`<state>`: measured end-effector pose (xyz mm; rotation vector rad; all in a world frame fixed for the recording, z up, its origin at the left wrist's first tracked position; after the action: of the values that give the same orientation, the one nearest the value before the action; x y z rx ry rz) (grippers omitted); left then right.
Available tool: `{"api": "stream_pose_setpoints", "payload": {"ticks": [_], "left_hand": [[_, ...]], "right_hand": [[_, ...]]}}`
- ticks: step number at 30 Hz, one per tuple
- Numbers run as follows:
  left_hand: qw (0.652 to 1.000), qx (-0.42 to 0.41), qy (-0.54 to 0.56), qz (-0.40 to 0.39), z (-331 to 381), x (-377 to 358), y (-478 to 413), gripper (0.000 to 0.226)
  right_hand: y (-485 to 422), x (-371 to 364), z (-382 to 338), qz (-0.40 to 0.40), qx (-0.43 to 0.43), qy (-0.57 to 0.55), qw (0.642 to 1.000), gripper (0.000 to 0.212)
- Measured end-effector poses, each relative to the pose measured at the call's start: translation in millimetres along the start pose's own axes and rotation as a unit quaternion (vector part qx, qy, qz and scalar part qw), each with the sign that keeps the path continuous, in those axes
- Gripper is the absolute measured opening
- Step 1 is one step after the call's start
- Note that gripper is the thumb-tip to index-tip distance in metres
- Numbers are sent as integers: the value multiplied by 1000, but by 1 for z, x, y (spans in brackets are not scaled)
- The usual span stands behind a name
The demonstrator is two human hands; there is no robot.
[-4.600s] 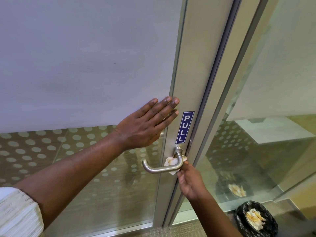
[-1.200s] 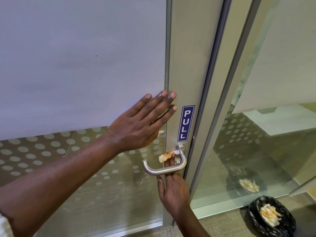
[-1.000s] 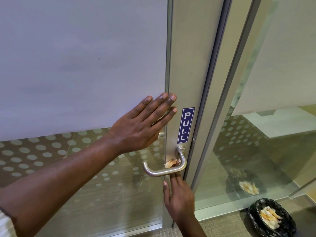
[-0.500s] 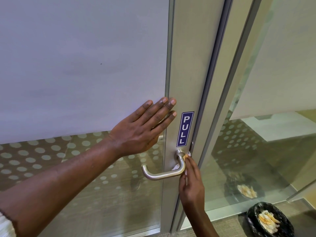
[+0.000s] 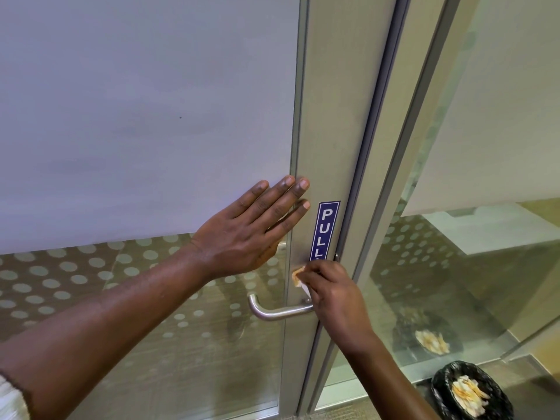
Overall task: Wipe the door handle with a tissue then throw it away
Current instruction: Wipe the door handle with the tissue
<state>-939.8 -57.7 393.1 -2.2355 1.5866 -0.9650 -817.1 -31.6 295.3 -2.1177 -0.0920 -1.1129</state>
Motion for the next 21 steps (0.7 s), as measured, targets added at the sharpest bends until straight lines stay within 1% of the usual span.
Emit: {"api": "stream_pose_setpoints", "payload": {"ticks": [2, 4, 5, 7, 8, 9, 10, 13, 15, 17, 21], "left_hand": [[1000, 1, 1, 2, 0, 1, 0, 71], [1000, 2, -2, 3, 0, 2, -1, 71], [1000, 2, -1, 2, 0, 2, -1, 71], [1000, 1, 2, 0, 0, 2, -1, 70], [1000, 1, 2, -1, 0, 1, 0, 70], [1000, 0, 0, -2, -1, 1, 0, 69], [1000, -1, -3, -2, 0, 0, 0, 69], [1000, -2, -7, -1, 0, 0, 1, 69], [1000, 1, -9, 1, 0, 0, 1, 69], [1000, 3, -7, 6, 0, 2, 0, 69], [1000, 3, 2, 4, -1, 3, 0, 68]], "right_hand": [[8, 0, 6, 0, -23, 3, 1000, 31], [13, 0, 6, 18, -58, -5, 998, 32], [15, 2, 8, 34, -90, -20, 995, 29], [19, 10, 23, 78, -170, -57, 981, 13], [21, 13, 31, 87, -210, -75, 971, 7], [24, 14, 39, 81, -240, -88, 963, 8], [24, 13, 43, 68, -248, -96, 962, 9], [16, 11, 34, 21, -201, -98, 974, 10], [9, 11, 24, 7, -187, -104, 977, 12], [2, 10, 20, -3, -187, -89, 978, 11], [0, 7, 23, -66, -210, -50, 974, 7]]}}
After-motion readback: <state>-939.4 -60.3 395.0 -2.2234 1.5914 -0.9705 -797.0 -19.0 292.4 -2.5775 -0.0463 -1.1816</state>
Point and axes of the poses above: each hand's wrist, its own y-axis away from the middle knuckle, its own x-axis out of the back of the hand, z = x × y, the point moved 10 cm from there along -y, towards the middle knuckle, and after that the axes turned 5 degrees about -x, right-handed, at the moved point
